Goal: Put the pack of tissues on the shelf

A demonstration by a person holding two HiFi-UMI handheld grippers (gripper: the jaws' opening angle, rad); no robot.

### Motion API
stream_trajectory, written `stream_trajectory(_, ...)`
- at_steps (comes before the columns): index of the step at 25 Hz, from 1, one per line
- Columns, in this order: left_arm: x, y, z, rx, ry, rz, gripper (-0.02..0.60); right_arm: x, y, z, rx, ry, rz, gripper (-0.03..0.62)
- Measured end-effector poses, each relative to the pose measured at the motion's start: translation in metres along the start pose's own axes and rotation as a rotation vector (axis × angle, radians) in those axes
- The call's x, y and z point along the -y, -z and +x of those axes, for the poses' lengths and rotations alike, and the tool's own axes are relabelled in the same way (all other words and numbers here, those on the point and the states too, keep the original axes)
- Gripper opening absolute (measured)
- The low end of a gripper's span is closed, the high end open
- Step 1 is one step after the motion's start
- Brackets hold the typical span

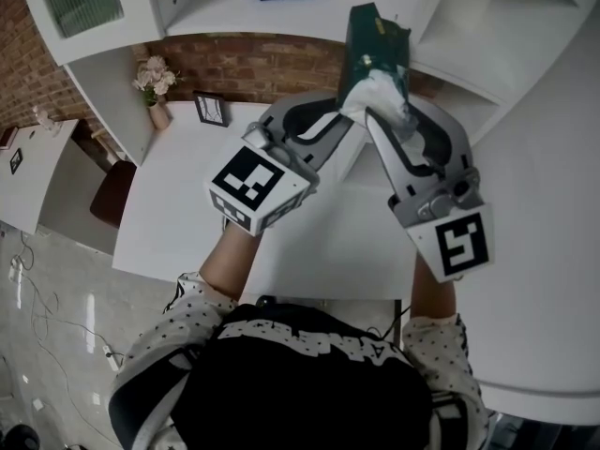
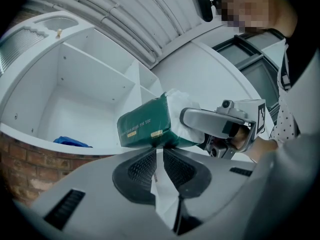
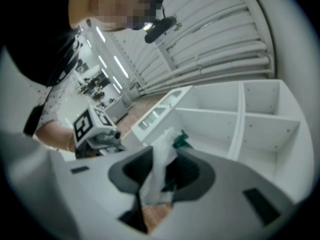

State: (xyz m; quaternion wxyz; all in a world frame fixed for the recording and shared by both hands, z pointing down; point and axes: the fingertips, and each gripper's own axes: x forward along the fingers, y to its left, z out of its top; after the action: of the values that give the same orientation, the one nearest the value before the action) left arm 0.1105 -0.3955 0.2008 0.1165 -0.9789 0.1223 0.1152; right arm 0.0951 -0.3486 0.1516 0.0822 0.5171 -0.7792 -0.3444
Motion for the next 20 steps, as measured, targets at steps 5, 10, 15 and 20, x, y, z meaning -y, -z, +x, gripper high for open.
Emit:
stream_trajectory(5, -0.013, -0.005, 0.010, 0.008, -0.002, 0.018, 0.077, 0.012, 0.000, 0.012, 0.011, 0.007, 0.002, 0.133)
stream_trajectory(10, -0.031, -0.005, 0.018, 0.016, -0.002, 0.011, 0.077, 0.023, 0.007, 0.027, 0.002, 0.005, 0.007, 0.133)
stream_trajectory(15, -0.045, 0.000, 0.025, 0.021, -0.001, 0.000, 0.077, 0.031, 0.016, 0.040, 0.001, 0.001, 0.020, 0.133)
stream_trajectory(20, -0.049, 0.004, 0.030, 0.014, -0.003, -0.004, 0.077, 0.035, 0.021, 0.043, -0.003, -0.003, 0.031, 0.133)
